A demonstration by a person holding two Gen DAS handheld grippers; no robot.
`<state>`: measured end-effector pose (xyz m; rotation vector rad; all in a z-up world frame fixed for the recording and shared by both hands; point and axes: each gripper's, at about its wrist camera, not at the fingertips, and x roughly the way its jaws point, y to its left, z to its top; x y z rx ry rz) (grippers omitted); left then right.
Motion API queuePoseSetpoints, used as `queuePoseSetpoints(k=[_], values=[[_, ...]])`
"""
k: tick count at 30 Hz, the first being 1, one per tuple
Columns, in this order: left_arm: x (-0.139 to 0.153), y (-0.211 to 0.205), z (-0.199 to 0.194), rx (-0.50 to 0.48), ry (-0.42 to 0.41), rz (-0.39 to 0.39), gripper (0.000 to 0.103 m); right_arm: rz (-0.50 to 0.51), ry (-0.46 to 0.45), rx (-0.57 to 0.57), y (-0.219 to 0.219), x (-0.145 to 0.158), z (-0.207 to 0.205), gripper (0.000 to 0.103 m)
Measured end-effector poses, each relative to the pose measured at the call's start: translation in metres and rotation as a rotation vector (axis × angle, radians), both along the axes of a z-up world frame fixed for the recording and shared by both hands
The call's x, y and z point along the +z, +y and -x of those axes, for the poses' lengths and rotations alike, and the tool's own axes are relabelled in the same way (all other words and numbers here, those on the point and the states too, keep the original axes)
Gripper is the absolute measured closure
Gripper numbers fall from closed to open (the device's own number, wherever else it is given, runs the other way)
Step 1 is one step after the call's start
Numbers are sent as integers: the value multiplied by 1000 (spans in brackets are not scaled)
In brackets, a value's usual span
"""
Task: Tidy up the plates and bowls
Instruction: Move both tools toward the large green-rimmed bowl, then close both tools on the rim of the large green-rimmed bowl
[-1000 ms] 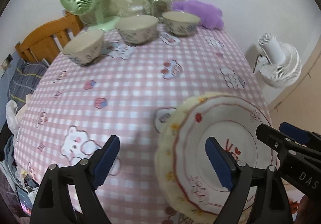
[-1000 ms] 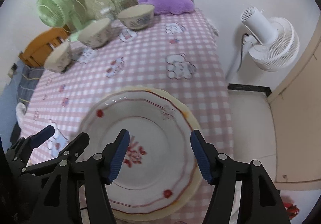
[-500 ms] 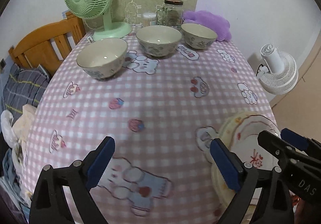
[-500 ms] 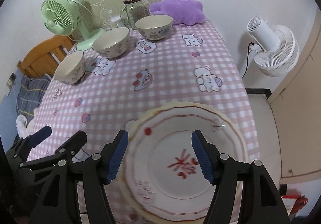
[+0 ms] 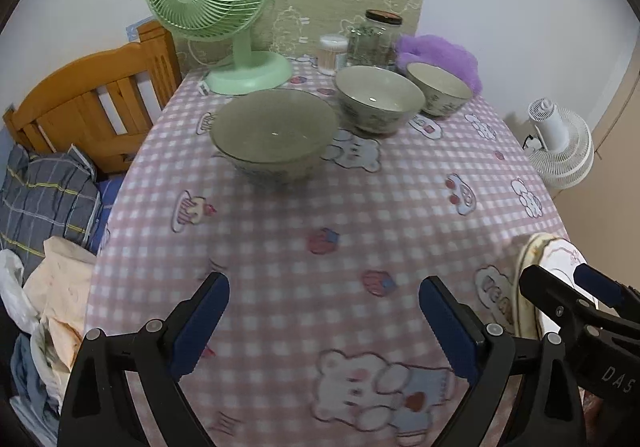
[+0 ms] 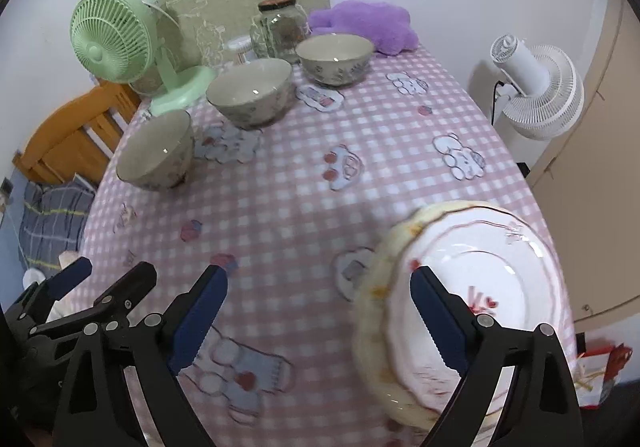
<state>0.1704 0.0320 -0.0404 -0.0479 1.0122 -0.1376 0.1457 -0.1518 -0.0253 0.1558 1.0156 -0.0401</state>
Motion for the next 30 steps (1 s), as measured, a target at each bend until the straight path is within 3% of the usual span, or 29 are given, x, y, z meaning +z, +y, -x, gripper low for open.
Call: queuePoseSetpoints(k=[11,18,26,30], values=[[8,39,-55,57,-55,-4,6,-8,-40,-20,41,5,-59,10],[4,52,-100,49,-97,-49,9,1,-65,14,64,1,-111,23],[-19,60,-144,43,-81,-70,27,-4,-61,35,84,-15,-165,35],[-37,61,-161,58,-37,-68,44,-9,-35,49,92,-29,-184,48]])
